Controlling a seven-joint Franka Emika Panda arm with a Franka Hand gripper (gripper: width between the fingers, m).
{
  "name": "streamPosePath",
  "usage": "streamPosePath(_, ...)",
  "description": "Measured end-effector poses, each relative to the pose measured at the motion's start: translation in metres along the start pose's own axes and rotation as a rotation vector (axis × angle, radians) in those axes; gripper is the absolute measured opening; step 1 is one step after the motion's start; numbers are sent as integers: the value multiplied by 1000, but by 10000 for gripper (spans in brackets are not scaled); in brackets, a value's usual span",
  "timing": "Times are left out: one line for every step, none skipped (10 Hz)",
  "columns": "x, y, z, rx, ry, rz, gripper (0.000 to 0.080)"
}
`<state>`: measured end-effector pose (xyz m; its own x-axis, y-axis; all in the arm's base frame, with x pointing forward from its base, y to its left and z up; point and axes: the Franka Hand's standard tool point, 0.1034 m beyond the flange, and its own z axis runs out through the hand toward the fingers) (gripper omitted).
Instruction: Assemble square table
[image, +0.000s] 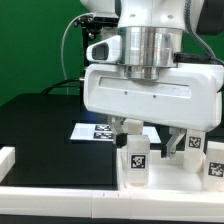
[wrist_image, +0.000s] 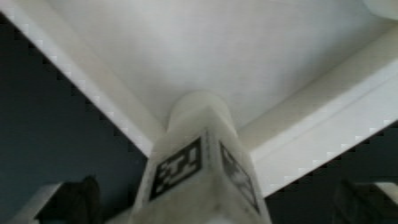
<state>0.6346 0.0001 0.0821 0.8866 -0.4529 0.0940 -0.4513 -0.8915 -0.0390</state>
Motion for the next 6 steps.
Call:
streamPosePath(7, 5, -2, 3, 19, -227, 649)
streamPosePath(8, 6, -1, 3, 20, -377, 649)
streamPosePath(8, 6, -1, 6, 19, -360, 649)
streamPosePath(8, 6, -1, 6, 19, -334, 507)
streamPosePath(8, 6, -1, 6, 19, -330, 507)
streamPosePath(7, 6, 0, 9, 18, -251, 369)
